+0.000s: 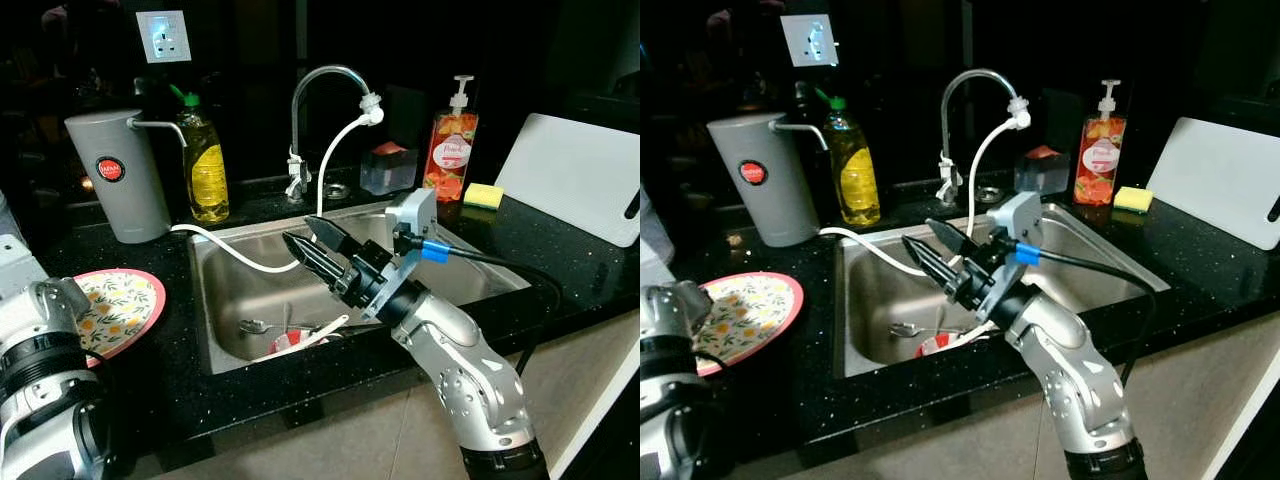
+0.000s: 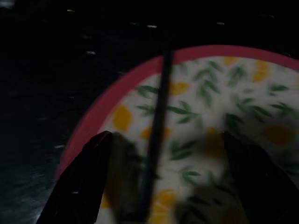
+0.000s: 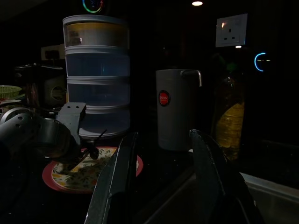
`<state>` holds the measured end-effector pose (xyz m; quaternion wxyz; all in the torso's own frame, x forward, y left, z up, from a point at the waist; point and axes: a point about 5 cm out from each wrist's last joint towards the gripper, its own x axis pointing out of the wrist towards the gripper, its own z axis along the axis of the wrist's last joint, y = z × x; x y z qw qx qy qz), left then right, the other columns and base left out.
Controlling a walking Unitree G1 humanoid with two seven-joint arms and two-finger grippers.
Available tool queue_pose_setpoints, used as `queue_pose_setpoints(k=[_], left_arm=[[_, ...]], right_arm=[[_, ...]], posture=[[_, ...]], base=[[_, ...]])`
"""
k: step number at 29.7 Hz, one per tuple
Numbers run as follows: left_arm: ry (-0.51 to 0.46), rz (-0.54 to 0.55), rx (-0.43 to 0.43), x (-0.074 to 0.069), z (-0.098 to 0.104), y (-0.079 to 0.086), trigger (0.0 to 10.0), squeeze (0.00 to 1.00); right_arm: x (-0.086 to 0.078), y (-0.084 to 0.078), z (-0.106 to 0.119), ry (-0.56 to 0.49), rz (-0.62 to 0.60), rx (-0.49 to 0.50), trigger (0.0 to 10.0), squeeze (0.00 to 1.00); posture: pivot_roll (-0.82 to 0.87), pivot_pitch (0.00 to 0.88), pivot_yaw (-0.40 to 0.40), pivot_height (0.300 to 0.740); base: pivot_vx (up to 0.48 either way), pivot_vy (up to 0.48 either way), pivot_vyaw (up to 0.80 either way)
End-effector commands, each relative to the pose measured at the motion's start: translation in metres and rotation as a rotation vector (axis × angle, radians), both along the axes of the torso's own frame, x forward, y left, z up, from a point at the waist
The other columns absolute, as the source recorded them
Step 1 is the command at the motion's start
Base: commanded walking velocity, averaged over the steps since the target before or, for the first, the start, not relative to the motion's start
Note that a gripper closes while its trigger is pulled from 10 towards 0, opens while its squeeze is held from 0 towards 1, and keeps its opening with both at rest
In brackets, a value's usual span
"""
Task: Kitchen organization
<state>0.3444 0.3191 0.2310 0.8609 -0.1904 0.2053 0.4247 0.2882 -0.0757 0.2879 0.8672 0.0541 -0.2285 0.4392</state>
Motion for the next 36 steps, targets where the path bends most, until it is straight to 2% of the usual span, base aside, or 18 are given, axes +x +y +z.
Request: queue_pose_setpoints(k=[1, 4, 5, 6, 7, 22, 24, 27, 29, 30, 31, 33, 35, 36], left_arm=[[0.003, -0.005, 0.006, 0.001, 0.003, 0.003, 10.0, 0.0], [0.019, 0.003, 0.002, 0.0, -0.001, 0.005, 10.0, 0.0], [0.019, 0.014, -0.003, -0.001, -0.002, 0.006, 3.9, 0.0], [0.019, 0.023, -0.006, -0.002, -0.003, 0.007, 3.2, 0.0], [0.02, 0.038, -0.011, -0.003, -0.004, 0.009, 0.0, 0.0], [-0.001, 0.062, -0.034, -0.002, -0.005, 0.012, 0.0, 0.0], [-0.003, 0.065, 0.006, -0.002, -0.002, 0.013, 0.0, 0.0], [-0.042, 0.055, 0.129, 0.002, 0.014, 0.012, 0.0, 0.0], [-0.058, 0.044, 0.152, 0.003, 0.018, 0.011, 0.0, 0.0], [-0.099, 0.001, 0.217, 0.007, 0.029, 0.005, 10.0, 0.0], [-0.128, -0.031, 0.262, 0.01, 0.036, 0.0, 10.0, 0.0], [-0.216, -0.166, 0.363, 0.018, 0.054, -0.02, 10.0, 0.0], [-0.242, -0.208, 0.382, 0.019, 0.058, -0.026, 10.0, 0.0], [-0.3, -0.308, 0.394, 0.023, 0.063, -0.04, 10.0, 0.0]], right_arm=[[-0.004, 0.001, 0.002, -0.012, 0.018, 0.003, 10.0, 0.0], [-0.004, 0.001, 0.002, -0.012, 0.017, 0.003, 10.0, 0.0], [-0.004, 0.001, 0.002, -0.011, 0.017, 0.003, 10.0, 0.0], [-0.004, 0.001, 0.002, -0.011, 0.016, 0.003, 10.0, 0.0], [-0.004, 0.001, 0.002, -0.011, 0.016, 0.003, 10.0, 0.0], [-0.004, 0.0, 0.002, -0.013, 0.017, 0.001, 10.0, 0.0], [-0.004, 0.0, 0.003, -0.013, 0.016, 0.001, 10.0, 0.0], [-0.004, 0.001, 0.003, -0.013, 0.014, 0.001, 10.0, 0.0], [-0.004, 0.0, 0.003, -0.013, 0.014, 0.001, 10.0, 0.0], [-0.003, 0.0, 0.003, -0.013, 0.013, 0.002, 10.0, 0.0], [-0.003, 0.0, 0.003, -0.012, 0.012, 0.002, 10.0, 0.0], [-0.003, 0.0, 0.002, -0.012, 0.009, 0.002, 10.0, 0.0], [-0.003, 0.0, 0.002, -0.011, 0.008, 0.002, 10.0, 0.0], [-0.002, 0.0, 0.002, -0.011, 0.004, 0.003, 10.0, 0.0]], posture=[[-0.05, 0.03, 0.044, 0.74], [-0.05, 0.03, 0.044, 0.74], [-0.06, 0.031, 0.045, 0.74], [-0.06, 0.031, 0.044, 0.74], [-0.06, 0.031, 0.044, 0.74], [-0.06, 0.028, 0.04, 0.74], [-0.06, 0.029, 0.04, 0.74], [-0.06, 0.029, 0.041, 0.74], [-0.06, 0.029, 0.041, 0.74], [-0.06, 0.029, 0.039, 0.74], [-0.06, 0.029, 0.039, 0.74], [-0.06, 0.028, 0.037, 0.74], [-0.06, 0.028, 0.037, 0.74], [-0.05, 0.026, 0.036, 0.74]], base=[[0.0, 0.0, 0.0], [0.0, 0.0, 0.0], [0.0, 0.0, 0.0], [0.0, 0.0, 0.0], [0.0, 0.0, 0.0], [0.0, 0.0, 0.0], [0.0, 0.0, 0.0], [0.0, 0.0, 0.0], [0.0, 0.0, 0.0], [0.0, 0.0, 0.0], [0.0, 0.0, 0.0], [0.0, 0.0, 0.0], [0.0, 0.0, 0.0], [0.0, 0.0, 0.0]])
